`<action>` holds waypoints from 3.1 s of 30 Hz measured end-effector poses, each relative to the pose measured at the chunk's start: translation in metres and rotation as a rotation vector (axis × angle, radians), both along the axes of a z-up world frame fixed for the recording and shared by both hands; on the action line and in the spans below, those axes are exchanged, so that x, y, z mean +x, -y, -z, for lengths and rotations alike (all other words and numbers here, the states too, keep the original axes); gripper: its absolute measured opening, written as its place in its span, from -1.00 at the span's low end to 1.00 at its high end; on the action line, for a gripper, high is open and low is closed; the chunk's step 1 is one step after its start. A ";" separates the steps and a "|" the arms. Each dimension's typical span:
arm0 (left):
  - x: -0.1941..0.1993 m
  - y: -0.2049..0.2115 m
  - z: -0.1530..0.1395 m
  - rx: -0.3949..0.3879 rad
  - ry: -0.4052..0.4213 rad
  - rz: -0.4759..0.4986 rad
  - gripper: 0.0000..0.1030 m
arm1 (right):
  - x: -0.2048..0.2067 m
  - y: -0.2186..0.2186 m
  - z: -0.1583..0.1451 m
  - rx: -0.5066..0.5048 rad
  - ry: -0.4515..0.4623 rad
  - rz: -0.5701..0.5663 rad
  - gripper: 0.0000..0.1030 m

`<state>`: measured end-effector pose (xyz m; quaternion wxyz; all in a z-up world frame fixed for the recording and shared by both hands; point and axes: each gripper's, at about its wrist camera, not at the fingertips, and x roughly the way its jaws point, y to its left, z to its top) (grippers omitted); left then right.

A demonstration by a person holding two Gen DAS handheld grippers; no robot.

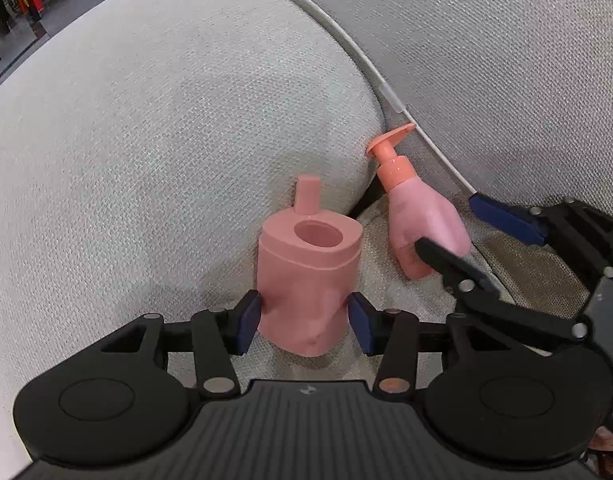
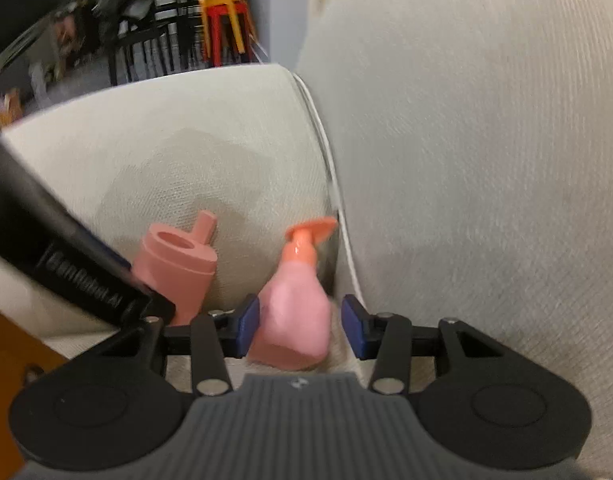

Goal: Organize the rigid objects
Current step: 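Grasp the pink cup bottle with the left tool while the right tool grasps the pink pump bottle, then carry both pink bottles over the orange box with both tools, then lower the pink cup bottle into the box with the left tool while the right tool lowers the pump bottle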

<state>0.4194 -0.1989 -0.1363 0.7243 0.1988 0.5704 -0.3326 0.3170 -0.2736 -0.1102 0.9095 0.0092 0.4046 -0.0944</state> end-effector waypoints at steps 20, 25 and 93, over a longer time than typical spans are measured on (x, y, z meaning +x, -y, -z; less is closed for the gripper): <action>-0.001 0.038 -0.011 0.053 0.038 0.017 0.20 | 0.036 0.003 0.022 0.003 -0.115 -0.046 0.04; -0.011 0.024 -0.041 -0.026 0.085 -0.080 0.20 | 0.029 0.002 0.016 -0.014 -0.109 -0.096 0.03; -0.201 -0.212 -0.022 -0.343 -0.309 -0.623 0.21 | -0.054 -0.005 0.000 0.317 -0.319 -0.139 -0.14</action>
